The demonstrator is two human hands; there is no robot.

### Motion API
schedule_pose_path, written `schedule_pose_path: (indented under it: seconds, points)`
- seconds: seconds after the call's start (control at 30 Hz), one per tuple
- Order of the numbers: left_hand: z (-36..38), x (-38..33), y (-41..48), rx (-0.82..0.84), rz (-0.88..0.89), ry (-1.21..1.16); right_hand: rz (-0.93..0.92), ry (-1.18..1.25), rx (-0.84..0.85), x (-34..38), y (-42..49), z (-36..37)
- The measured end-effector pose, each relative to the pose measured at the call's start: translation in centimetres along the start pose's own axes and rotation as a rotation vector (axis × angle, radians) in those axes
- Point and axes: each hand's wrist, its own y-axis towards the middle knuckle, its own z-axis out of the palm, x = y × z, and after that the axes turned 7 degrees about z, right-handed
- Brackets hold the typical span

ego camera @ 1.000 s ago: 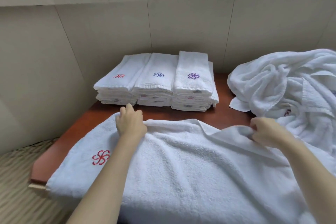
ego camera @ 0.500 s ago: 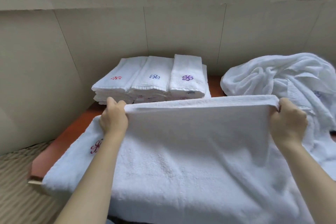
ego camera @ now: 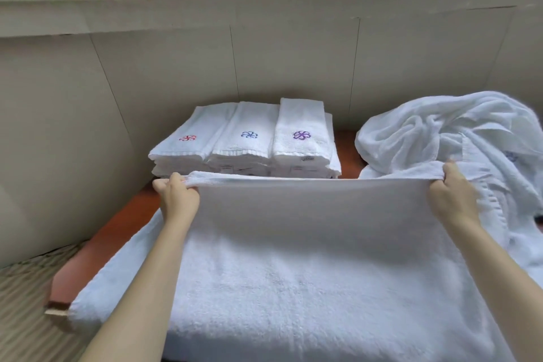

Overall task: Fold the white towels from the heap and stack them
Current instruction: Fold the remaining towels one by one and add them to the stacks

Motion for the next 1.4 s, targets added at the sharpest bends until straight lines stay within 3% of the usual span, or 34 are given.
schedule_pose_path:
  seconds: [0.13, 0.23, 0.4, 0.57, 0.8, 0.9, 1.0, 1.07, 1.17, 1.3, 1.4]
  points:
    - [0.0, -1.7, 2.1, -0.155, 0.007, -0.089, -0.069, 0.24, -0.041, 1.4, 1.3, 0.1]
    - [0.3, -2.9, 3.3, -0.171, 0.01, -0.096, -0.097, 0.279, -0.026, 1.2, 1.9, 0.2]
    - [0.6, -2.6, 2.7, -0.053, 0.084, 0.074, -0.127, -0.001, -0.034, 0.0, 2.0, 0.4]
    - [0.8, 1.7, -2.2, 0.123, 0.009, 0.291, -0.143, -0.27, -0.095, -2.3, 0.1, 0.6]
    - [-2.9, 2.4, -4.2, -0.058, 0.173, 0.265, -0.213, -0.095, -0.123, -3.1, -1.1, -1.3]
    - [-4.4, 3.0, -4.4, 0.066, 0.22, 0.421, -0.212, -0.222, -0.12, -3.4, -1.7, -2.4]
    - [-5.1, 3.8, -4.8, 0.3, 0.114, 0.584, -0.137, -0.615, 0.125, -3.7, -1.8, -3.0]
    - [-5.1, 4.5, -5.2, 0.35, 0.043, 0.533, -0.034, -0.857, 0.289, -3.3, -2.4, -3.2]
    - [-5.1, 5.2, -5.4, 0.403, -0.03, 0.42, 0.017, -0.888, 0.245, -2.4, -3.2, -3.5]
    - [-5.6, 5.0, -4.6, 0.549, -0.063, 0.422, -0.15, -0.966, 0.348, -2.2, -4.1, -3.0]
    - [-5.8, 4.0, -4.5, 0.647, -0.162, 0.608, -0.303, -1.067, 0.457, -2.5, -5.2, -1.3]
